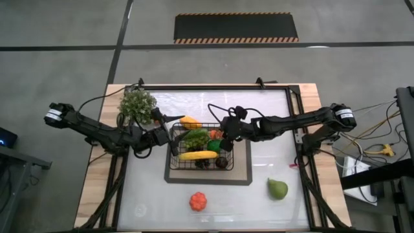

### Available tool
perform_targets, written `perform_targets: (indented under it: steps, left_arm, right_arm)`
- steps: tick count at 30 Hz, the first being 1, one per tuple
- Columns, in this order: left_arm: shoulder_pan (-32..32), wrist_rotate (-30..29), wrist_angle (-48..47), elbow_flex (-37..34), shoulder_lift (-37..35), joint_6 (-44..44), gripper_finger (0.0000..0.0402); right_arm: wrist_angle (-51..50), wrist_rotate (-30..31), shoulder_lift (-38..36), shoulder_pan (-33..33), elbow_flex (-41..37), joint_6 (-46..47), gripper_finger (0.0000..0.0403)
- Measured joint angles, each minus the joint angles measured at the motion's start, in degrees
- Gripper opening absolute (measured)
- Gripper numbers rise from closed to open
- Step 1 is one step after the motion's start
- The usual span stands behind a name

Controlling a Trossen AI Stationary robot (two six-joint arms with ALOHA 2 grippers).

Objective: Build produce basket
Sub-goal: Put the green pear into the black wire basket

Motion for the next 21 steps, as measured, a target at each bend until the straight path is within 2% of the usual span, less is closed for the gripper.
perform_targets:
  steps: [7,12,14,18,21]
  left_arm:
    - [0.0,0.02,-0.02,-0.01,0.0,-0.17,0.0254]
    - [-0.04,0.04,-0.04,-0.02,0.0,-0.4,0.0254]
    - [-0.04,0.04,-0.02,-0.01,0.0,-0.18,0.0254]
    - [-0.04,0.05,0.02,0.5,-0.02,-0.11,0.0254]
    - [-0.03,0.07,-0.02,0.62,-0.02,-0.09,0.0254]
  right_arm:
    - [-8.52,-0.13,-1.23,1.08,5.8,1.19,0.0155]
    - [-19.22,-0.61,-2.91,5.42,12.29,6.54,0.0151]
    - [-24.43,-3.51,-3.69,7.18,15.12,10.87,0.0149]
    - [-33.04,-15.84,-5.24,9.41,18.32,26.12,0.0152]
    - [-37.87,-20.04,-5.64,12.02,17.55,37.34,0.0159]
